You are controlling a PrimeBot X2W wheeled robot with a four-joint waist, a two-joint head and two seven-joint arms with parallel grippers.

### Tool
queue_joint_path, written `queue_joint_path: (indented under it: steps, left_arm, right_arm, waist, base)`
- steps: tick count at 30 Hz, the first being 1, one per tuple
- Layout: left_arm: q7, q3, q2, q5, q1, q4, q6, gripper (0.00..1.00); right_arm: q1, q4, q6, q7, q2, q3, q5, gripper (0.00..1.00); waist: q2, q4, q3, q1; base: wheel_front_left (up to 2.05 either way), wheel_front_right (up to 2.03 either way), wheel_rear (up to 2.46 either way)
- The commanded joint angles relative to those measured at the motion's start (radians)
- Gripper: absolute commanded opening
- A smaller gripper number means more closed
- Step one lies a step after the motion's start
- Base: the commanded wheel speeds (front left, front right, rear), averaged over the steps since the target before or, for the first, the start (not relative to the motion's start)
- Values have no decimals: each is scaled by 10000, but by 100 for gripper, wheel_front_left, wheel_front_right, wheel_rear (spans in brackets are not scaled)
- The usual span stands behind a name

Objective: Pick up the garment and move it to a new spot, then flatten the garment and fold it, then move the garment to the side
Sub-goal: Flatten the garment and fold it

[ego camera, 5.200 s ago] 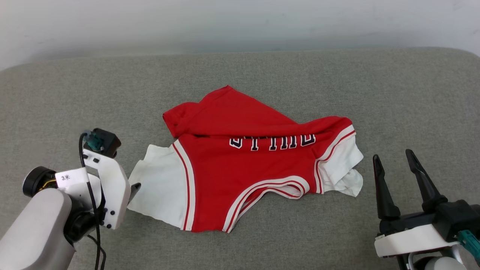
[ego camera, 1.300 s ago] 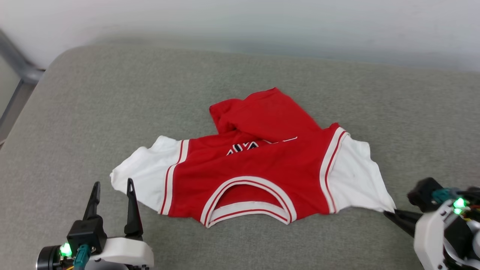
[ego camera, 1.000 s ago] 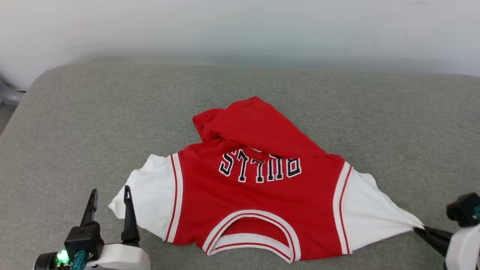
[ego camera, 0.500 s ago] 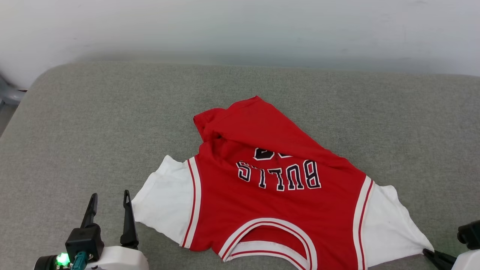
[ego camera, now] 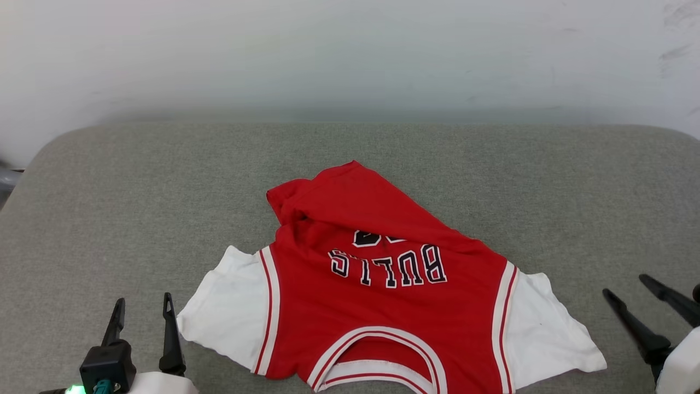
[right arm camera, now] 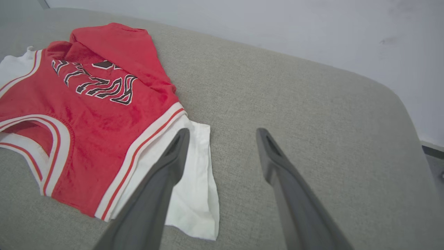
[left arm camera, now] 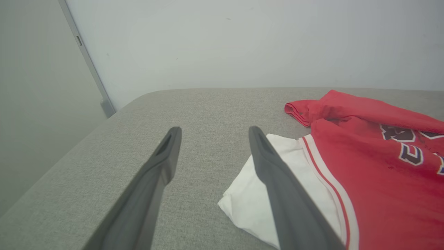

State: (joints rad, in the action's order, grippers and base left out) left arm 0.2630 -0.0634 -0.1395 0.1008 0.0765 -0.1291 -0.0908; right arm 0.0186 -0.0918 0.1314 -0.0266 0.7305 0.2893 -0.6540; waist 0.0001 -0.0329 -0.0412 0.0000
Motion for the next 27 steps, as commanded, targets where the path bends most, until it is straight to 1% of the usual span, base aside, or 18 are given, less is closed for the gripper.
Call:
queue_joint_path:
  steps: [1,3,5,10,14,16,19,27]
  left_arm:
    - [25,9,3,-45,95,32,4,100]
    - [25,25,32,-67,98,62,1,100]
    - [25,62,57,-96,56,84,21,100]
    - [25,107,62,-142,-160,94,76,100]
    - [25,116,67,-157,-299,115,109,100]
    - [25,125,81,-166,-378,126,127,100]
    - [25,136,99,-185,-458,162,136,100]
    - [25,92,138,-216,-659,218,110,100]
  right_arm:
    - [-131,181,-14,-162,-70,-108,107,100]
    - [-28,544,-14,-697,-9,-346,304,100]
    - [176,773,-14,-1445,228,-316,559,100]
    - [624,812,-14,-3860,697,526,253,100]
    - [1009,478,-14,-5311,794,1132,-180,100]
    - [1259,277,-14,-5596,805,1351,-178,100]
    - [1429,-272,-14,-5785,555,1597,-454,100]
    - [1975,-1827,-12,-5331,191,2700,-640,100]
  waist:
    - [-1,15,11,0]
    - [-1,27,-14,0]
    - [-1,14,-78,0]
    - [-1,-75,-265,0]
    - [-1,-210,-442,0]
    - [-1,-292,-545,0]
    - [-1,-401,-721,0]
    - [-1,-537,-1138,0]
  base:
    - [0,0,0]
    - [0,0,0]
    - [0,0,0]
    - [0,0,0]
    - [0,0,0]
    - [0,0,0]
    - [0,0,0]
    - [0,0,0]
